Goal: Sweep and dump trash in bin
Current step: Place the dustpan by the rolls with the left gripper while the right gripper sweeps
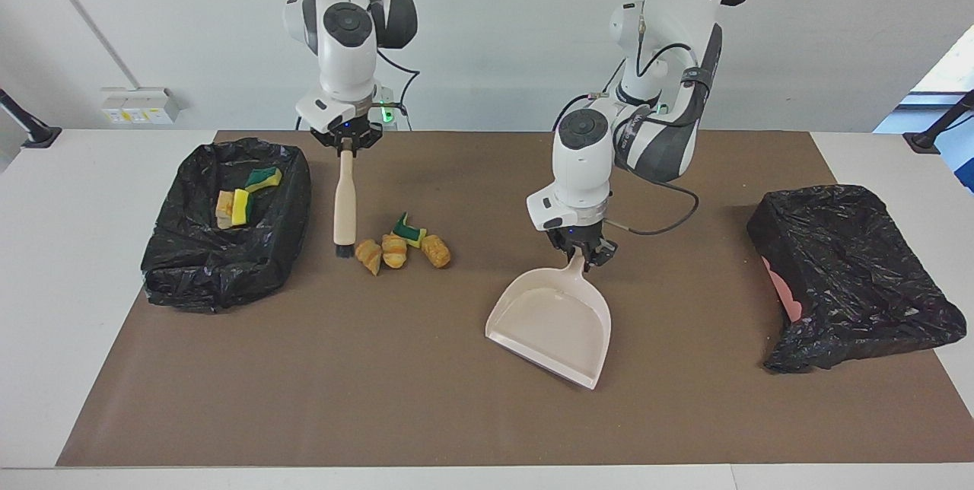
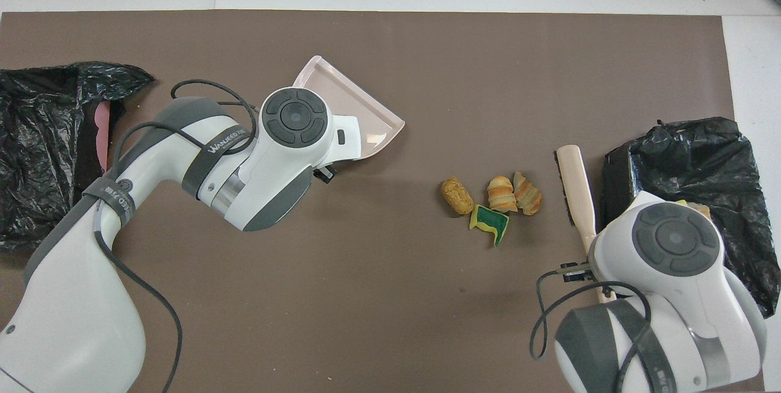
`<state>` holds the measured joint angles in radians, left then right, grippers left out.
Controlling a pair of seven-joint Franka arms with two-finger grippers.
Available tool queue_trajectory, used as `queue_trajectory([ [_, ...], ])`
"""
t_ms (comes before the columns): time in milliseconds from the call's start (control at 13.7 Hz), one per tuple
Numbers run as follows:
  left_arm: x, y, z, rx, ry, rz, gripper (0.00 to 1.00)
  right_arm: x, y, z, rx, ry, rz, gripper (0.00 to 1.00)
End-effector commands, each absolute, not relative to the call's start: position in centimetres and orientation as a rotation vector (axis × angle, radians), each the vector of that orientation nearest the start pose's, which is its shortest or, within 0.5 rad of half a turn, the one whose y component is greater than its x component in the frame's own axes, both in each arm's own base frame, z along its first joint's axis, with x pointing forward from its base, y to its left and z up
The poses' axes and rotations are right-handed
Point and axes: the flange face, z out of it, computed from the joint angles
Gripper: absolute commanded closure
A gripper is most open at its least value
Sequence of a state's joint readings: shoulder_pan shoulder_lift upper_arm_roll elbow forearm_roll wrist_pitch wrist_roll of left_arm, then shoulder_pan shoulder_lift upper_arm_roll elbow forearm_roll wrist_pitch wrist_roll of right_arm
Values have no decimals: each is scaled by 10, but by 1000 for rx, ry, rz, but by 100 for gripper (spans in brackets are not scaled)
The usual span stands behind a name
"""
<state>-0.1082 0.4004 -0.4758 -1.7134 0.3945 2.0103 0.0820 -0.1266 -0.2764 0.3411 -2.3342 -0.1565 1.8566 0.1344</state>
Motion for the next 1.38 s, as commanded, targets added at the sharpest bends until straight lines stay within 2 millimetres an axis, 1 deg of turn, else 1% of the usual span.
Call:
queue_trajectory([
  [0,563,-287,375,-2563,1434,106,100,444,76,393,-3401,-277,330,100],
  [73,561,-280,371,-2497,1552,137,100,449,79,382,-3391,-286,331,100],
  [146,558,-279,368,-2417,1683,162,100,452,80,367,-3375,-296,340,100],
  [218,555,-279,368,-2352,1778,173,100,454,80,356,-3362,-304,344,100],
  [291,550,-279,365,-2309,1835,190,100,455,82,346,-3352,-311,366,100],
  [437,532,-285,360,-2265,1869,206,100,454,98,334,-3341,-333,375,100],
  [510,523,-292,356,-2247,1894,192,100,452,114,330,-3332,-338,377,100],
  [582,511,-306,357,-2219,1931,146,100,449,124,327,-3331,-334,383,100],
  [728,497,-307,352,-2198,1945,135,100,438,157,324,-3263,-338,399,100],
  [801,492,-306,350,-2188,1949,134,100,435,163,323,-3237,-313,410,100],
  [873,490,-306,349,-2186,1953,127,100,431,177,324,-3193,-294,414,100],
  [946,491,-305,348,-2186,1953,130,100,426,196,324,-3145,-289,399,100],
  [1019,490,-304,348,-2185,1951,137,100,421,213,316,-3125,-306,398,100],
  [1092,489,-304,347,-2185,1951,145,97,414,232,307,-3121,-326,391,100],
  [1165,488,-304,348,-2184,1950,146,89,413,245,303,-3118,-324,358,100],
  [1237,488,-303,348,-2184,1947,145,82,413,254,303,-3100,-320,333,100],
  [1310,487,-304,348,-2181,1950,149,70,414,266,305,-3055,-294,337,100],
])
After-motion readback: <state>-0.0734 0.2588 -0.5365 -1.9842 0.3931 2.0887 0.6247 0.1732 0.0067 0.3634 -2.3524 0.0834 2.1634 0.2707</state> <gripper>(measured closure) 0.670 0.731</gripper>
